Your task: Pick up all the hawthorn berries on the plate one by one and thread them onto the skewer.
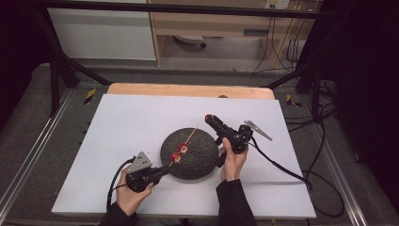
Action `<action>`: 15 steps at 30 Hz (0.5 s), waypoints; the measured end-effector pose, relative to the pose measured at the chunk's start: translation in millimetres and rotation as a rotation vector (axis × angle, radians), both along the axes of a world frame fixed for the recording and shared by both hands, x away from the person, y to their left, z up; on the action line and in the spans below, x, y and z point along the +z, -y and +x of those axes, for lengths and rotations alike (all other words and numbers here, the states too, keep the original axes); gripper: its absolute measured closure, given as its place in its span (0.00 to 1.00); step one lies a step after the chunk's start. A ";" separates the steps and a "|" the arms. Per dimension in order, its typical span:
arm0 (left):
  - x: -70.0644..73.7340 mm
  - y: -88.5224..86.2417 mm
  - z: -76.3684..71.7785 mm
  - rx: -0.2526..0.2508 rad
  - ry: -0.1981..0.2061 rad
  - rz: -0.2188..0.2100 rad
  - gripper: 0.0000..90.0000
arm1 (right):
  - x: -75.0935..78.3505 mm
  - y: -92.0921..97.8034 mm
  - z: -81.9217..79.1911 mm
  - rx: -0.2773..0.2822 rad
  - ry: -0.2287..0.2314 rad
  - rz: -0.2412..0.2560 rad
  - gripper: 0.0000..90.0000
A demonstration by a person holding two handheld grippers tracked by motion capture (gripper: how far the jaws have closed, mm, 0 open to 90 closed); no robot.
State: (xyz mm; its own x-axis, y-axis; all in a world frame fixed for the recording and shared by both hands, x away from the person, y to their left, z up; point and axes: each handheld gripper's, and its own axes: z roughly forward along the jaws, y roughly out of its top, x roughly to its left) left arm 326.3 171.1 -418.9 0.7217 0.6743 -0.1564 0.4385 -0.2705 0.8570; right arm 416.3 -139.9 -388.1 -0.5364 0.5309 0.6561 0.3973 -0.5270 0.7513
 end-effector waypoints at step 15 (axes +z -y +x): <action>0.8 18.3 0.1 -0.031 -0.002 -0.043 0.98 | 0.3 -1.2 3.0 -0.038 0.029 0.069 0.71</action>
